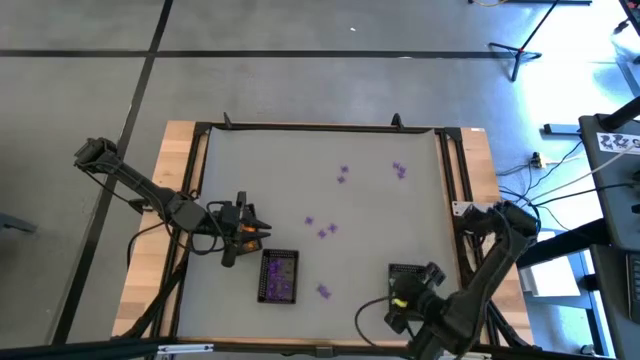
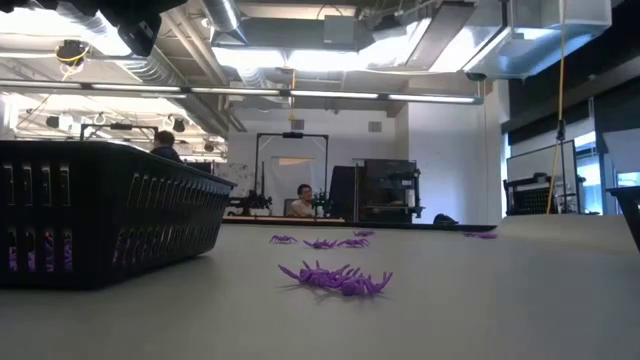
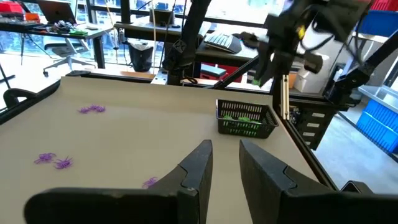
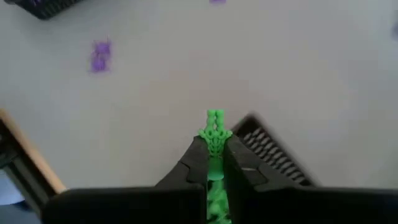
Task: Sort Halloween decoration
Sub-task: Put the green skeleton toy into the bottom right black basket, then put the purple spider toy into the bottom left black basket
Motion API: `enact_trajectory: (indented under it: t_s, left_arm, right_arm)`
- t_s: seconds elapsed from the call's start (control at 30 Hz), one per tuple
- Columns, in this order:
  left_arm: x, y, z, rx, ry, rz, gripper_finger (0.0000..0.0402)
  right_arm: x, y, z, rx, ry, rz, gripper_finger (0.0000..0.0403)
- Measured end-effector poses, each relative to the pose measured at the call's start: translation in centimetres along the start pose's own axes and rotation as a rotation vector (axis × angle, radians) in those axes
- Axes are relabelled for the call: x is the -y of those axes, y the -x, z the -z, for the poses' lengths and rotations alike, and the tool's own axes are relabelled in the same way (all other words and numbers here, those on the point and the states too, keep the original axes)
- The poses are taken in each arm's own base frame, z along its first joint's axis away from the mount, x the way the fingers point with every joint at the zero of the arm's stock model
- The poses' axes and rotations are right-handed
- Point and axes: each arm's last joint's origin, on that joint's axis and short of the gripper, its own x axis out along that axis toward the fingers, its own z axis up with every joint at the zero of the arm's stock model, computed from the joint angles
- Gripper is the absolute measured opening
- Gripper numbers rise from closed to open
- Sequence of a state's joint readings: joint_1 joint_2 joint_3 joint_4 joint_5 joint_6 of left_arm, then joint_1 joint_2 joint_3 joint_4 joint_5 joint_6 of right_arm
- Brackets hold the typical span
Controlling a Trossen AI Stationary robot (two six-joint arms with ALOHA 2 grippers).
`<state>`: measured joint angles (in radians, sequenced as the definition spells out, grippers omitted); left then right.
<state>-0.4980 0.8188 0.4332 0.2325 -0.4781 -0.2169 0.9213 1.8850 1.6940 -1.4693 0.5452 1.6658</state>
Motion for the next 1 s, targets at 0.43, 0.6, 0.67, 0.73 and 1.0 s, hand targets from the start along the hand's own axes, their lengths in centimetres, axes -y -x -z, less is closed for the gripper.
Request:
enact_trajectory:
  t_s: [0.43, 0.6, 0.67, 0.73, 1.0]
  left_arm:
    - [0.0, 0.0, 0.0, 0.000, 0.000, 0.000, 0.0075]
    - [0.0, 0.0, 0.0, 0.000, 0.000, 0.000, 0.0075]
    - [0.0, 0.0, 0.0, 0.000, 0.000, 0.000, 0.0075]
    - [0.0, 0.0, 0.0, 0.000, 0.000, 0.000, 0.0075]
    - [0.0, 0.0, 0.0, 0.000, 0.000, 0.000, 0.0075]
  right_arm:
    - [3.1, -5.7, 4.1, -0.219, -0.188, -0.189, 0.0022]
    - [4.1, -5.7, 3.6, -0.276, -0.234, -0.104, 0.0054]
    - [4.2, -5.9, 3.4, -0.306, -0.240, -0.083, 0.0074]
    - [4.3, -6.2, 3.0, -0.334, -0.240, -0.070, 0.0097]
    - [4.4, -7.8, 0.1, -0.353, -0.199, -0.059, 0.0173]
